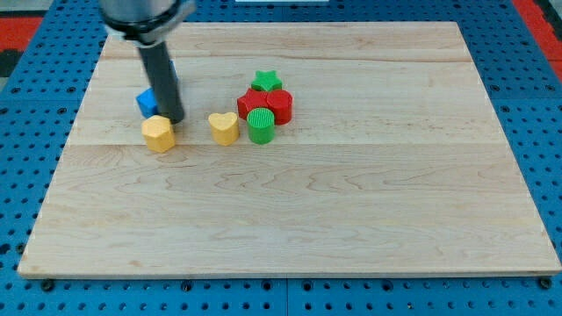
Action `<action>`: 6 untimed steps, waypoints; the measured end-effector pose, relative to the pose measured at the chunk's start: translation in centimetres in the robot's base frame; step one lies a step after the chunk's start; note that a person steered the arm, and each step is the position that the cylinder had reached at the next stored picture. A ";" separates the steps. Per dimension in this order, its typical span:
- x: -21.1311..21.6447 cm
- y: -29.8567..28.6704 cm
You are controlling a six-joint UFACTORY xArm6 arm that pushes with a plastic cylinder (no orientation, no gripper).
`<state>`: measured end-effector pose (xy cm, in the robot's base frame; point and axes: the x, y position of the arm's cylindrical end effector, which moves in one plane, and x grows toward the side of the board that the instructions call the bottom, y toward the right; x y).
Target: Push the green circle towards up
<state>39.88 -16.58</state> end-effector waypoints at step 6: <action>2.8 11.7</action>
